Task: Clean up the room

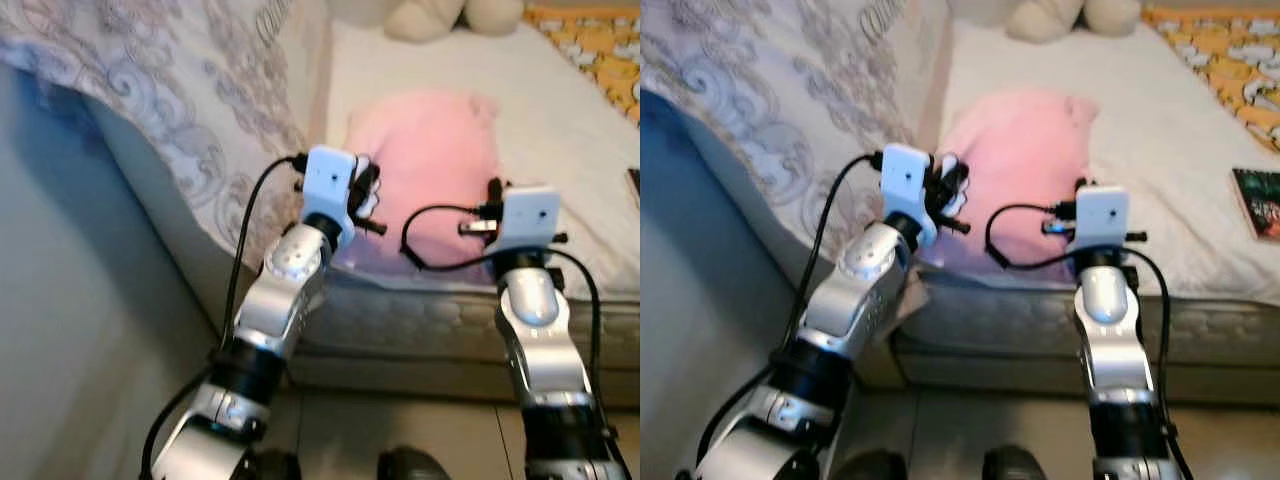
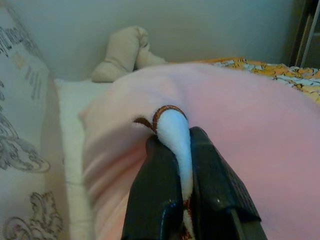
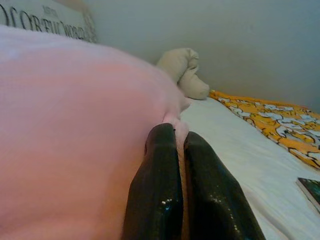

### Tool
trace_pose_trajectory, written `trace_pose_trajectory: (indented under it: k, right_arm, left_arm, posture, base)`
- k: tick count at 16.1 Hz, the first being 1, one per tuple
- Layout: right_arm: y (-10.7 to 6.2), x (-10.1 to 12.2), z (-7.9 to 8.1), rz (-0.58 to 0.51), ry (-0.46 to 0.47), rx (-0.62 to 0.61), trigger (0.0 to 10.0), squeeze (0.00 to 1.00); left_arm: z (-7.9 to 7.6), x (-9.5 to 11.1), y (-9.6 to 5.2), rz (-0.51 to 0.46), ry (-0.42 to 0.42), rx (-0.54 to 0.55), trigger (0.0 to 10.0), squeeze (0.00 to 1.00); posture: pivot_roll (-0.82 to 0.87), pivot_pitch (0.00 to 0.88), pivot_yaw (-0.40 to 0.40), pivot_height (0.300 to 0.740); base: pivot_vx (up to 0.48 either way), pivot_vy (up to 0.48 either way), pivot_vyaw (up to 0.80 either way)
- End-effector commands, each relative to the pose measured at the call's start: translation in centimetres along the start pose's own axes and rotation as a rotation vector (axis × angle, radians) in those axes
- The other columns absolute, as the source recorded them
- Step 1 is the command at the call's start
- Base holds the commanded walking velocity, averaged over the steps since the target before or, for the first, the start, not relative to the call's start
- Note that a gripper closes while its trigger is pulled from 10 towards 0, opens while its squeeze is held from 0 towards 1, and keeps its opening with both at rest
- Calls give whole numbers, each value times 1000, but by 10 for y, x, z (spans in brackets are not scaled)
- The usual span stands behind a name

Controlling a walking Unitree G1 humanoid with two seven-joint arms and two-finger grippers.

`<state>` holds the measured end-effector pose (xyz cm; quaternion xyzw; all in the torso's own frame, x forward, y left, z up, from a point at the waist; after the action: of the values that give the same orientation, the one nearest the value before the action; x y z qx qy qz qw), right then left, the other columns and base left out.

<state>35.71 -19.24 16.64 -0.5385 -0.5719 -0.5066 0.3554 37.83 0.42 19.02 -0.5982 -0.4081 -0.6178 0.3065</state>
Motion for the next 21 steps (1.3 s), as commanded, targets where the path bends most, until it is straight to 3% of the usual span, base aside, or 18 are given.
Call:
trace_pose_trajectory:
  k: [1,12,16,18,21]
  right_arm:
    - [6,10,3,-38,19,11,10000,12]
    - [21,12,5,-48,6,49,10000,8]
    - [40,-1,20,33,14,170,10000,0]
    - [48,-11,25,81,5,217,10000,0]
    - [55,-37,32,194,-13,288,10000,0]
  left_arm:
    - [0,9,4,-23,6,-7,10000,0]
    - [-4,10,16,-12,-18,3,10000,0]
    - [-6,10,24,-7,-19,16,10000,0]
    - [2,5,28,16,-5,77,10000,0]
    - [18,-21,30,114,-33,175,10000,0]
  posture:
    - [-187,0,86,703]
    - [-179,0,86,703]
    - [-170,0,79,703]
    - [-167,0,72,703]
    - [-118,0,49,703]
  base:
    - [480,0,0]
    - [476,0,0]
    - [463,0,0]
    - [232,0,0]
    - [0,0,0]
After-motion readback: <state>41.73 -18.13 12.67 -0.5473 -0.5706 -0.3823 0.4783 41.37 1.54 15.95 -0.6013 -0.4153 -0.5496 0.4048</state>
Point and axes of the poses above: a point about 5 cm out from each wrist's last joint towards the gripper, its own y axis pointing out of the wrist towards the gripper, its own x axis along the axis of the wrist's last joint, z = x × y, the point moved 5 cm from there along y, pointing out of the wrist towards the gripper
